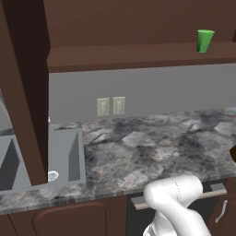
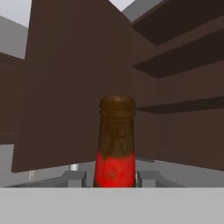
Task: Open the cabinet directly in front. Then move the beer and the cup to the dining counter with the candle on it.
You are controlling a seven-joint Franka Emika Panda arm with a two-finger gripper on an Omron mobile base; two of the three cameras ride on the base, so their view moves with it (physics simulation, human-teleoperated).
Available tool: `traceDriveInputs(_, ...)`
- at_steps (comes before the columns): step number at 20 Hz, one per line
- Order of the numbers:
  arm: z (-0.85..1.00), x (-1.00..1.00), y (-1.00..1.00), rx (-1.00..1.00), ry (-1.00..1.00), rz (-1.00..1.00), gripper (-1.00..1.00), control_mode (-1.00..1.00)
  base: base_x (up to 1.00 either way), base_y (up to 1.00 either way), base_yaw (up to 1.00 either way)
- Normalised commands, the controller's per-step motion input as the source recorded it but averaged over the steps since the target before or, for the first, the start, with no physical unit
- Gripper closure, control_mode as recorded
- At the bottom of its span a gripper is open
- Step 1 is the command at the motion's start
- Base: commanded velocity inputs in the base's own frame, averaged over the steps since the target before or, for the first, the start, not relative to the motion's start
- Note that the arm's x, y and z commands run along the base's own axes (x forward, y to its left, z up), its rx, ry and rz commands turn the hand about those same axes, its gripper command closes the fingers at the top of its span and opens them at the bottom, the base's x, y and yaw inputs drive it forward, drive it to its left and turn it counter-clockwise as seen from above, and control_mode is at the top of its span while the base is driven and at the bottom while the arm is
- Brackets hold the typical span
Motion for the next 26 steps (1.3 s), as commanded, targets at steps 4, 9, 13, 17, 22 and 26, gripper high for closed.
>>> traceDriveInputs(4,0.0,0.0,0.0,0.0,0.0,0.0,1.0,1.0,-0.12,-0.04,0.03)
traceDriveInputs(9,0.0,0.0,0.0,0.0,0.0,0.0,1.0,1.0,-0.62,-0.13,0.1)
traceDriveInputs(13,0.0,0.0,0.0,0.0,0.0,0.0,1.0,1.0,-0.77,-0.14,0.11)
traceDriveInputs(17,0.0,0.0,0.0,0.0,0.0,0.0,1.0,1.0,-0.76,-0.16,0.13)
traceDriveInputs(22,0.0,0.0,0.0,0.0,0.0,0.0,1.0,1.0,-0.43,-0.07,0.2)
traceDriveInputs(26,0.0,0.0,0.0,0.0,0.0,0.0,1.0,1.0,-0.13,-0.06,0.3)
